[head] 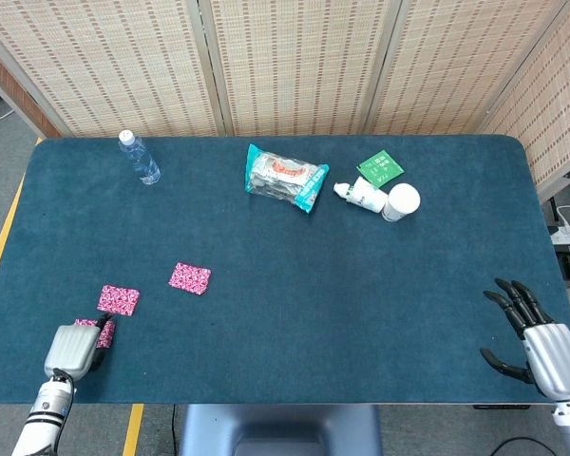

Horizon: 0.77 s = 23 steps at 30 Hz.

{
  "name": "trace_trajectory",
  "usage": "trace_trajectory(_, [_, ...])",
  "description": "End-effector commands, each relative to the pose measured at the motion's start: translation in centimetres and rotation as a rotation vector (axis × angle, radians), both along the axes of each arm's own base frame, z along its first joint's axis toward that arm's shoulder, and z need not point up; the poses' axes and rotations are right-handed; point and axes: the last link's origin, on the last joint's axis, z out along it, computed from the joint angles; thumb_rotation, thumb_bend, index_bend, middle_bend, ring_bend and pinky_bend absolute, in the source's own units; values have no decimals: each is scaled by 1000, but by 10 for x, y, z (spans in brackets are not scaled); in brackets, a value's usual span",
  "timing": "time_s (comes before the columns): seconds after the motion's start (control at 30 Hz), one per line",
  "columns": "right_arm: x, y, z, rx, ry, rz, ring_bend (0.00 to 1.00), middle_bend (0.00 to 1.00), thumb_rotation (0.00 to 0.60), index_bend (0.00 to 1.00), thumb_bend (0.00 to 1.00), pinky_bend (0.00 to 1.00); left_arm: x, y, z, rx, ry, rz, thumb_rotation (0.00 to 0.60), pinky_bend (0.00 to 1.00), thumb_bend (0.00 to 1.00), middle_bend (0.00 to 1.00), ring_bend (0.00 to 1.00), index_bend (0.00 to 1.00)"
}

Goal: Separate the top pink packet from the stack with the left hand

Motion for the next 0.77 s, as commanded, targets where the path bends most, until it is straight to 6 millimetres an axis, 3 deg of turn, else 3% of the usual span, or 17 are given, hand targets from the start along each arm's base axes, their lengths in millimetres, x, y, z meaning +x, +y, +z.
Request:
trace_trajectory(0.03, [0,0,0,1,0,2,0,58,600,165,120,387,17,-1,11,45,-68,-69,600,1000,353,1000,1000,177])
trace_trajectory(0.2, [0,0,-1,3,2,0,0,58,600,165,120,386,28,3,20,105,-154,-166,600,988,347,901,968,175])
trace_trajectory(0.27, [-1,-1,-1,4,5,-1,0,58,600,165,120,386,31,6,26,144,-206,-219,600,912,346,767,863,187])
trace_trajectory(0.33, [-2,-2,-2,6,14,-6,0,58,600,165,120,386,32,11,36,177,-278,-260,600,664,346,571,639,209])
trace_trajectory(0.4, [-2,-2,-4,9,22,-13,0,58,600,165,120,386,30,12,39,168,-283,-273,600,533,346,452,499,206])
trace_trajectory(0.47, [-3,-2,-5,10,26,-17,0,58,600,165,120,386,31,12,41,160,-279,-292,600,495,347,377,423,189])
trace_trajectory(0.77, [-4,-2,-9,12,48,-30,0,58,600,165,120,386,23,7,46,197,-234,-305,600,431,346,344,379,160])
